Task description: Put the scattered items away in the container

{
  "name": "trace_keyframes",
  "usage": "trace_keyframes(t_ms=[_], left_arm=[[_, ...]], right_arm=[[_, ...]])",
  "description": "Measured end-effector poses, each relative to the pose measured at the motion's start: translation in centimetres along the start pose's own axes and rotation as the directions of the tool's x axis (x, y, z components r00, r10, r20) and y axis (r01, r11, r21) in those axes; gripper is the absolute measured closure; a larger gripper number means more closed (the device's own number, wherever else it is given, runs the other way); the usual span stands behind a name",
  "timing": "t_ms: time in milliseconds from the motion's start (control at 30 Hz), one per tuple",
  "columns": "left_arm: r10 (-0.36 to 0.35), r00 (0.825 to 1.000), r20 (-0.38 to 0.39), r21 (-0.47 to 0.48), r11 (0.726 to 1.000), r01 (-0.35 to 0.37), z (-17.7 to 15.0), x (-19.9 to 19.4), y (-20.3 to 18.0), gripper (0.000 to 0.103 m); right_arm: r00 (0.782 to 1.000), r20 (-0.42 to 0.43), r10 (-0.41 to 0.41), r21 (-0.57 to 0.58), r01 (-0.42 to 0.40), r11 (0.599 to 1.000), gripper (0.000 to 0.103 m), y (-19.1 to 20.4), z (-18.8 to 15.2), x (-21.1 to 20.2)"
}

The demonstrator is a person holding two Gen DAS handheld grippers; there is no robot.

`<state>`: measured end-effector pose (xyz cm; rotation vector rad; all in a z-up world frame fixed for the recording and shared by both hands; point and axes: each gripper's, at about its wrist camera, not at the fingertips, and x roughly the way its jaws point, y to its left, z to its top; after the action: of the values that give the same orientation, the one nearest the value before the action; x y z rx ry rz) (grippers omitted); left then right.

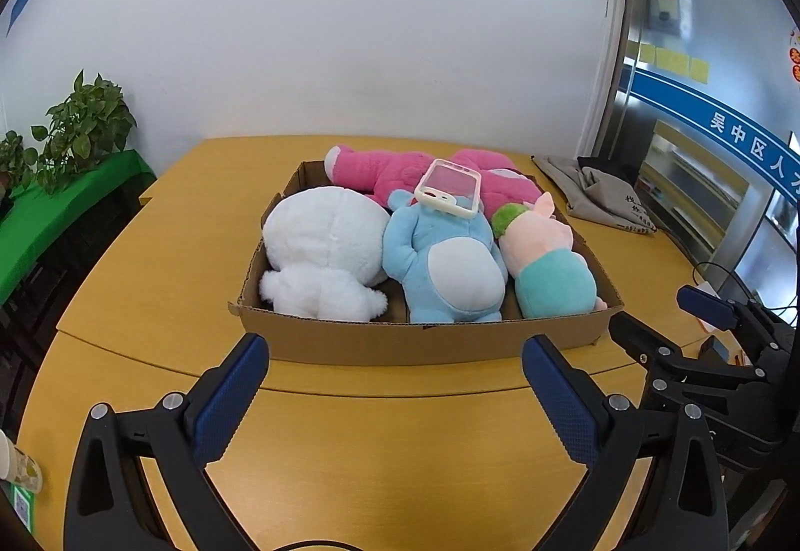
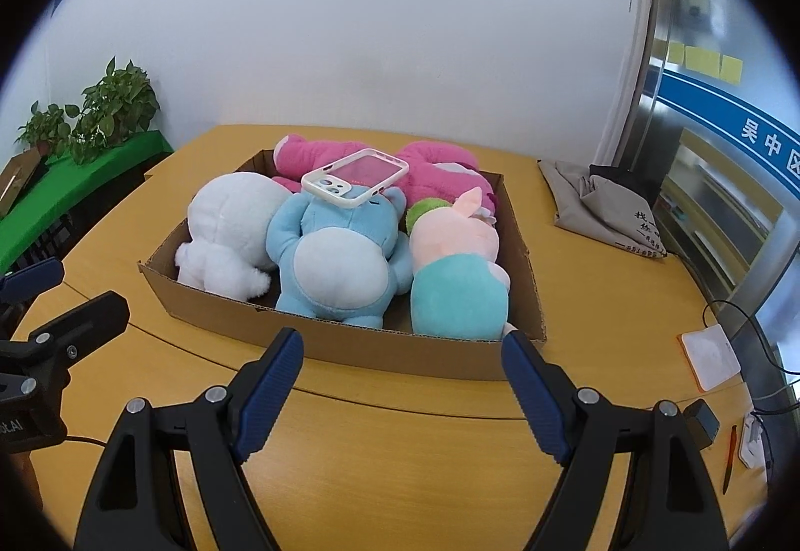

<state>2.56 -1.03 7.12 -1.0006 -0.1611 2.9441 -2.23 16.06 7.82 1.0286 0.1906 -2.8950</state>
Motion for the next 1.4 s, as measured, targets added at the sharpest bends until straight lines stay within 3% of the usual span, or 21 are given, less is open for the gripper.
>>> trace_keyframes(t_ms=[1400], left_arm=[[-0.005, 0.998, -0.056, -0.014, 1.0, 0.004, -1.7, 0.1, 0.5, 0.0]], right_arm=[[1.0, -0.004, -0.004, 0.069, 0.005, 0.998, 0.022, -0.8, -1.4, -0.5]])
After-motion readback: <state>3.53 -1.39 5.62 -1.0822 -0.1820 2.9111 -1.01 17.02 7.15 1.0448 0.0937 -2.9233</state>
